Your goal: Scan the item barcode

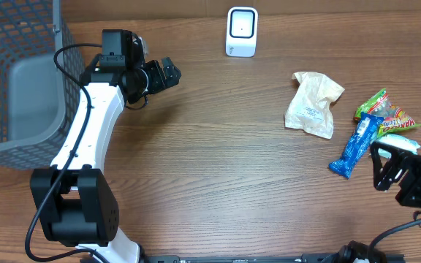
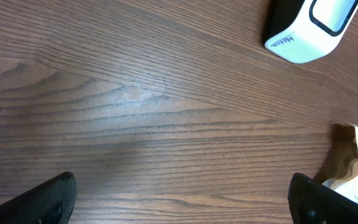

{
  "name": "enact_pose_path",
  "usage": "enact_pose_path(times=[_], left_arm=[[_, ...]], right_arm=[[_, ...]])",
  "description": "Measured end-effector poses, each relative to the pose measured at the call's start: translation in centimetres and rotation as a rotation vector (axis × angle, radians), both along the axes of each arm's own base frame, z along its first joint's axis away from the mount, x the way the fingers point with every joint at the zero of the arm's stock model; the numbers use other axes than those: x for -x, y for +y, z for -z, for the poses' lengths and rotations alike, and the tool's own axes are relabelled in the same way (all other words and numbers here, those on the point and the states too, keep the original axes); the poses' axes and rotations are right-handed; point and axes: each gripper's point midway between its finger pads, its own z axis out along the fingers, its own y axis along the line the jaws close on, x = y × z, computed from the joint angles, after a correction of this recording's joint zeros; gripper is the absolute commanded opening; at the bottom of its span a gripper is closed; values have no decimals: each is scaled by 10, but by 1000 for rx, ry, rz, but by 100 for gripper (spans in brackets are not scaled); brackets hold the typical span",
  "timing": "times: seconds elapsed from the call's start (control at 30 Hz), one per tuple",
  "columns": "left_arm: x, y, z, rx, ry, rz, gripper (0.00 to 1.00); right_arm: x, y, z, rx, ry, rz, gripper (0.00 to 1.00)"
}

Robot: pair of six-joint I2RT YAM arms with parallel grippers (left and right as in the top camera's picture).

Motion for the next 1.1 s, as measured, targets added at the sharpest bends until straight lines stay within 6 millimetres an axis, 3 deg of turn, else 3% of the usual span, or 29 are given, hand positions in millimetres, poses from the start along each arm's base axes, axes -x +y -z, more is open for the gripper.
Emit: enact_pose_path(times=[0.23,0.4,0.5,0.7,1.1], left_arm=[[0,0,0,0,0,0,100],[0,0,0,-1,0,-1,100],[0,0,0,-1,0,0,100],[0,0,0,0,0,0,100],[0,0,0,0,0,0,100]], right_arm=[[-34,9,-23,124,-250,-130,100],[-35,28,-9,185,-423,-214,100],[-33,30,7,206,-517,-206,100],[-42,25,66,162,-574,-136,100],[-59,19,155,148,-685,-69,100]])
